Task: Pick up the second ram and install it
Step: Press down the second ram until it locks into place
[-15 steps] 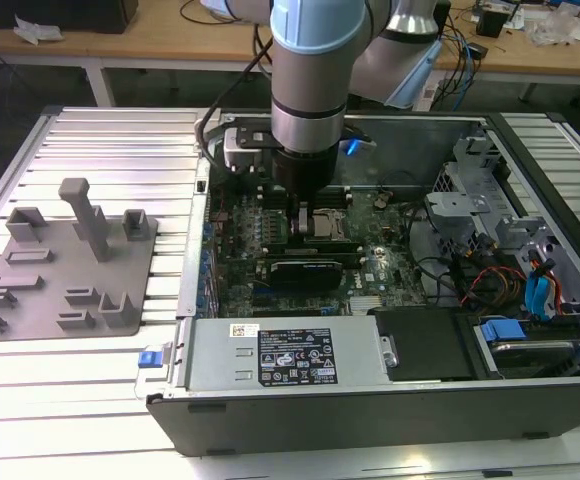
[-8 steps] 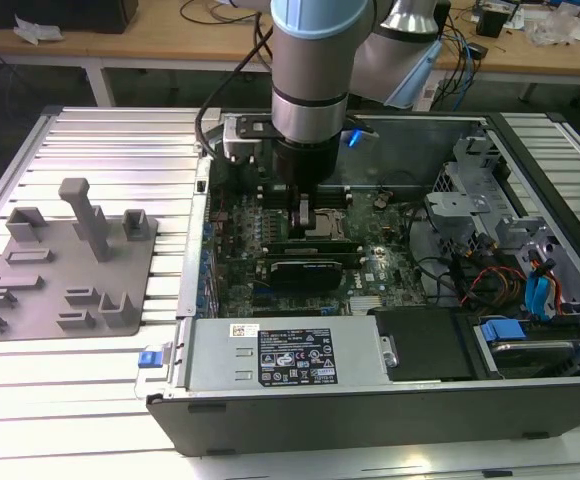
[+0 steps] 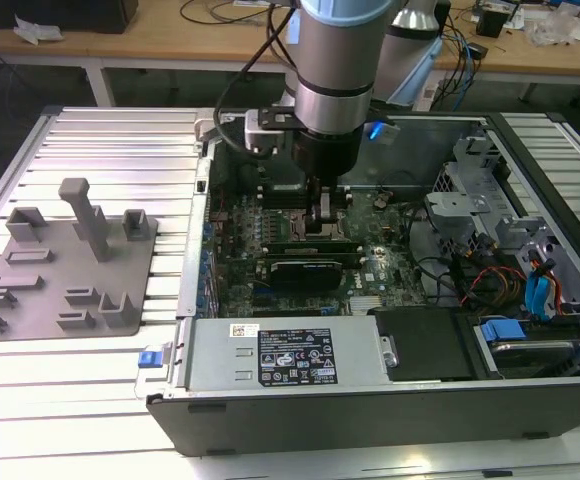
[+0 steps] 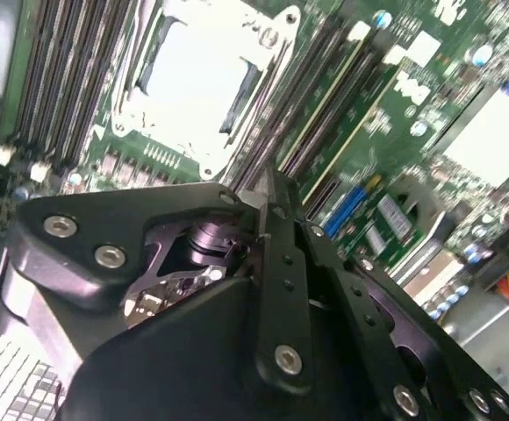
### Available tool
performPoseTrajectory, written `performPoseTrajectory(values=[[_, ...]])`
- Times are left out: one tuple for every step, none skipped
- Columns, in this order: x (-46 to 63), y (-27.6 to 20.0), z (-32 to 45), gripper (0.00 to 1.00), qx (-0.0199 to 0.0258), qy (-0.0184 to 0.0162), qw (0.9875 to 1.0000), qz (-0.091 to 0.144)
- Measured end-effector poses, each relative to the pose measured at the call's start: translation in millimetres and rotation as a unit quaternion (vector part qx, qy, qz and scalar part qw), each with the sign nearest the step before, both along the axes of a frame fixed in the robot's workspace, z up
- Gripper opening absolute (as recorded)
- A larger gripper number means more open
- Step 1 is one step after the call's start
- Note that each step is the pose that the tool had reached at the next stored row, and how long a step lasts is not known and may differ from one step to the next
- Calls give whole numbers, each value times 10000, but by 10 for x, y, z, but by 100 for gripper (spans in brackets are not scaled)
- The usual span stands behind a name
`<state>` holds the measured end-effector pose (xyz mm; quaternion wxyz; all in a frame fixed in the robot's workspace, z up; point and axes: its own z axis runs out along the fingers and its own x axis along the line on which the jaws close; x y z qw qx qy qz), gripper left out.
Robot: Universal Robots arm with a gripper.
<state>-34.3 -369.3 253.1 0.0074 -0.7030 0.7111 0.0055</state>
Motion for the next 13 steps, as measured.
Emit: performPoseTrajectory(values=[[26,0,0,8,0,1,10000,0],[41,-1,0,8,1,2,10000,0],[42,0,0,8,2,1,10000,0],[43,0,15,8,2,2,10000,0],[43,0,20,8,4,1,10000,-1],[43,0,23,8,2,2,10000,0],[43,0,24,8,3,1,10000,0],[43,0,25,8,3,1,10000,0],[43,0,27,8,2,2,10000,0],[43,0,28,8,2,1,10000,0],[42,0,30,8,2,2,10000,0],[43,0,31,8,2,2,10000,0],[43,0,33,8,2,2,10000,0]])
